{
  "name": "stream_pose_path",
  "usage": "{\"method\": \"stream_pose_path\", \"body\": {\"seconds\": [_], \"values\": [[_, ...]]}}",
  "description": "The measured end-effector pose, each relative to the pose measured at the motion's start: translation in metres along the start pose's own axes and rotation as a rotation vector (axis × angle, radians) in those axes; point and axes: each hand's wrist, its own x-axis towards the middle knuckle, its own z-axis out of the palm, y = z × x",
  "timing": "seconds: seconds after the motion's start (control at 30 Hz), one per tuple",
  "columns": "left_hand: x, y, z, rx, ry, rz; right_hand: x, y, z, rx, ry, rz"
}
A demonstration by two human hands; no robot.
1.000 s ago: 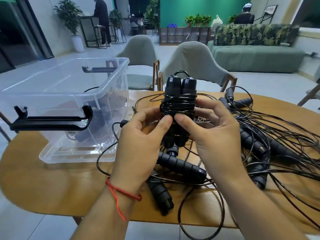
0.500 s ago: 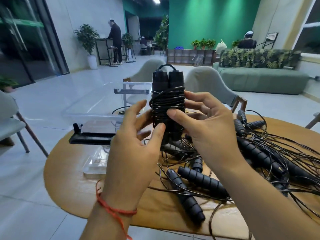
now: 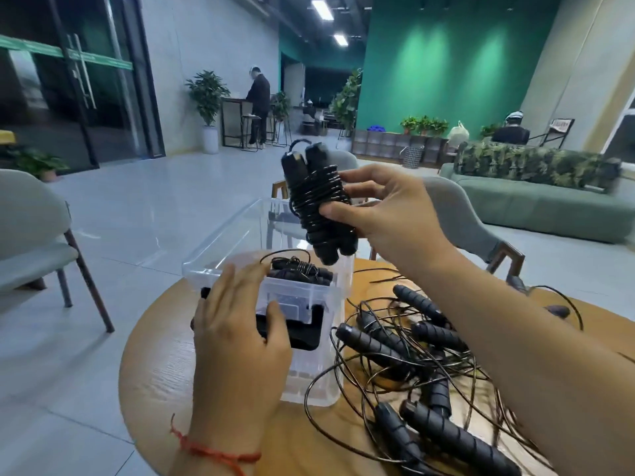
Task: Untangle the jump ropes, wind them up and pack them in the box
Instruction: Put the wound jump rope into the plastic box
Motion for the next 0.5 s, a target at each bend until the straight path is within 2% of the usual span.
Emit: {"method": "stream_pose_path", "body": {"seconds": [0.17,0.3,0.4,0.5], "values": [[0.007,-0.008,0.01,-0.024,0.074,-0.012,0.057,0.023,0.033,-0.223,-0.303,0.126],[0.008,-0.013,0.01,-0.029,0.089,-0.004,0.066,0.036,0.064,-0.417,-0.673,0.276],[0.009,-0.014,0.009,-0.047,0.09,0.0,0.065,0.045,0.089,-0.594,-0.916,0.288],[0.009,-0.014,0.01,-0.048,0.072,-0.01,0.063,0.057,0.111,-0.814,-1.052,0.19]]}}
